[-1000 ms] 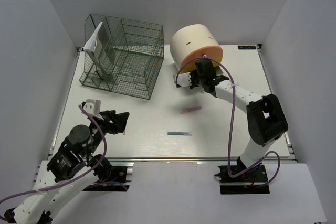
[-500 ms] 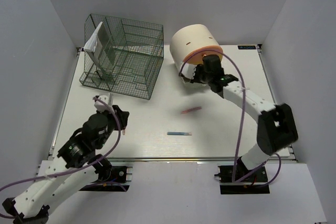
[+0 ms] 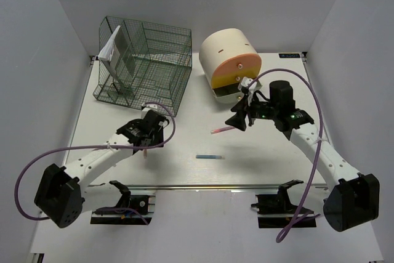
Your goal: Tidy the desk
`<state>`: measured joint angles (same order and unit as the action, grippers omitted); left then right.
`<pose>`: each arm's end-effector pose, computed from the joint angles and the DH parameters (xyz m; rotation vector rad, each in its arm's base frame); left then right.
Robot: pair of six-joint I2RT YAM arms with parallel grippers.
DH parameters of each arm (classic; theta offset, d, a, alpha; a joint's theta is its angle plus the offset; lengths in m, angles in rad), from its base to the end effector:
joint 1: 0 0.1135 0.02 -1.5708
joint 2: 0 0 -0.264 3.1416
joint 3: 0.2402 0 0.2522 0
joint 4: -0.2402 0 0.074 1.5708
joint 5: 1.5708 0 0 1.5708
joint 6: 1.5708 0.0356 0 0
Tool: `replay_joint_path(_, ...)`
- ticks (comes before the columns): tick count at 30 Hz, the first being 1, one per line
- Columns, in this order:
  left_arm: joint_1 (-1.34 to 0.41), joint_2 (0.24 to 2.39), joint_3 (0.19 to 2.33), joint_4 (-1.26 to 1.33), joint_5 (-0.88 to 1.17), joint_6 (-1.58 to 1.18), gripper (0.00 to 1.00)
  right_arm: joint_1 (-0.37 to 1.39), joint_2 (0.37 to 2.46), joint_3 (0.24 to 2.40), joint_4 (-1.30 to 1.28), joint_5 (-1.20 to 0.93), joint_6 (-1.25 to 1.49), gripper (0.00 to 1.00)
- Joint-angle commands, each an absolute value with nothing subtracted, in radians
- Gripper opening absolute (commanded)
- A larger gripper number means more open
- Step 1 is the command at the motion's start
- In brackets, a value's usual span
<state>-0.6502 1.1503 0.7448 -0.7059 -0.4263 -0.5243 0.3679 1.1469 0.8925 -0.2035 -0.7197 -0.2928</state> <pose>0.1746 -0.1143 0.2176 0.0314 2.5301 0.1279 0.2285 0.1132 0.3060 -1.0569 1.6849 0.7733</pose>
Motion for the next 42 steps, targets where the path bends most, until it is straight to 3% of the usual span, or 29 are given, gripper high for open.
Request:
replay_joint_path(1, -0.591, 1.175, 0.733, -0.681, -0.384, -0.532, 0.70, 0.330, 1.095, 0.900, -0.195, -0.887, -0.255, 0.68)
replay_joint_path(6, -0.494, 1.239, 0.716, -0.635, -0.330, -0.503, 0.69, 0.282, 1.094, 0.905, -0.221, -0.934, -0.273, 0.69)
replay_joint_path(16, -0.353, 1.397, 0.735, -0.558, -0.232, -0.431, 0.45, 0.209, 1.085, 0.900, -0.225, -0.997, -0.273, 0.69)
replay_joint_path(22, -0.331, 1.473, 0.738, -0.545, -0.192, -0.423, 0.42, 0.172, 1.091, 0.896, -0.221, -1.037, -0.267, 0.69)
replay_joint_path(29, -0.322, 1.430, 0.745, -0.574, -0.138, -0.417, 0.12, 0.137, 1.088, 0.894, -0.219, -1.074, -0.256, 0.69)
replay_joint_path(35, -0.353, 1.220, 0.750, -0.618, -0.007, -0.376, 0.00, 0.106, 1.071, 0.894, -0.216, -1.078, -0.267, 0.66)
replay_joint_path(36, -0.366, 1.192, 0.743, -0.597, 0.129, -0.359, 0.00, 0.100, 1.066, 0.893, -0.216, -1.078, -0.267, 0.64)
replay_joint_path(39, -0.394, 1.088, 0.718, -0.545, 0.332, -0.327, 0.00, 0.083, 1.046, 0.891, -0.199, -1.088, -0.252, 0.34)
replay_joint_path(40, -0.405, 1.071, 0.716, -0.537, 0.380, -0.318, 0.00, 0.075, 1.039, 0.891, -0.192, -1.086, -0.244, 0.12)
replay_joint_path(41, -0.414, 1.065, 0.715, -0.517, 0.432, -0.299, 0.00, 0.065, 1.034, 0.894, -0.190, -1.086, -0.239, 0.00)
replay_joint_path(42, -0.438, 1.057, 0.713, -0.503, 0.478, -0.299, 0.00, 0.058, 1.031, 0.896, -0.190, -1.088, -0.235, 0.00)
